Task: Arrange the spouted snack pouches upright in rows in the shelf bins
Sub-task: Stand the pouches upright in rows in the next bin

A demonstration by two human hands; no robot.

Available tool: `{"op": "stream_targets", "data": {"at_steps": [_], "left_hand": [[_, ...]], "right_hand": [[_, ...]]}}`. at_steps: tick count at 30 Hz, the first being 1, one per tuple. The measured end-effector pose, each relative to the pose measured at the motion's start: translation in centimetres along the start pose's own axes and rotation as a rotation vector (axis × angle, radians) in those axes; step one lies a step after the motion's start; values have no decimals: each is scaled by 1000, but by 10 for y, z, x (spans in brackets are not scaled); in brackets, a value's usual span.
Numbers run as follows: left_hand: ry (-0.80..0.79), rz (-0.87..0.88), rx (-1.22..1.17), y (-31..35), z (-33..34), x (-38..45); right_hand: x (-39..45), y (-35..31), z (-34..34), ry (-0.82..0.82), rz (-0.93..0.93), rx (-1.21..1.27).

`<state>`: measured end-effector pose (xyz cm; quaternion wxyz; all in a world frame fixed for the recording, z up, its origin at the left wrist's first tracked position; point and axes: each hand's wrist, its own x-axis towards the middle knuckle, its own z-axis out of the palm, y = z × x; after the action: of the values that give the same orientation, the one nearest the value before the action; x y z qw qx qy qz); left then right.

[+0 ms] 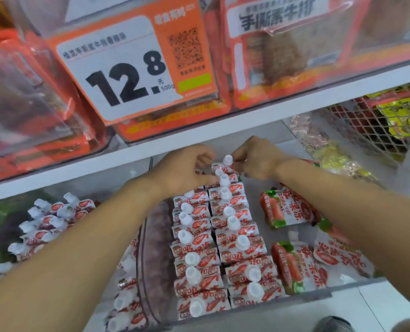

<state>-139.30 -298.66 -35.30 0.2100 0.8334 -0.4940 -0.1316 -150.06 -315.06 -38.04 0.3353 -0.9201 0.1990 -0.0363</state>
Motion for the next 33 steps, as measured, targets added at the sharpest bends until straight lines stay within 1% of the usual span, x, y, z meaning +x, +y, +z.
{"op": "stream_targets", "data": {"at_steps": [2,6,8,10,12,14,16,17,20,21,23,24,25,27,28,29,30,31,33], "left_hand": [[-2,12,23,-1,1,-1],[-149,18,65,-1,2,-1],[-172,37,54,3,1,-1],[-192,66,47,5,2,0],[-209,72,87,3,7,2],[-222,35,146,0,10,4],[-241,-12,185,0,7,6],[-258,-27,196,1,5,7],[-310,-46,213,6,-3,10],[-322,-55,199,9,-4,11],[-323,-77,171,21,-7,6],[-280,-73,165,31,-8,-1],[-198,-51,164,42,-7,-11],[15,42,124,66,0,-37],[95,97,53,80,6,-52],[121,146,-24,93,13,-64],[74,181,-86,104,18,-72],[-33,204,-128,115,22,-76],[-309,192,-158,133,26,-74]], "right_hand": [[3,-3,5,-55,-33,-10],[11,-12,2,-196,-24,-72],[16,-10,-1,-283,-12,-119],[17,-9,0,-307,12,-141],[12,-8,1,-344,44,-63],[1,-10,-5,-450,97,94],[-11,-14,-16,-486,120,167],[-19,-15,-21,-443,99,108],[-49,-17,-41,-203,-81,-270],[-63,-16,-47,-163,-117,-335],[-94,-11,-53,-136,-151,-377],[-108,-8,-52,-129,-181,-389],[-122,-1,-50,-103,-229,-405],[-146,10,-48,-37,-297,-525],[-155,15,-50,-13,-284,-602],[-163,20,-54,-20,-246,-675],[-169,22,-59,-47,-172,-732],[-172,26,-60,-75,-89,-768],[-171,25,-51,-157,60,-833]]}}
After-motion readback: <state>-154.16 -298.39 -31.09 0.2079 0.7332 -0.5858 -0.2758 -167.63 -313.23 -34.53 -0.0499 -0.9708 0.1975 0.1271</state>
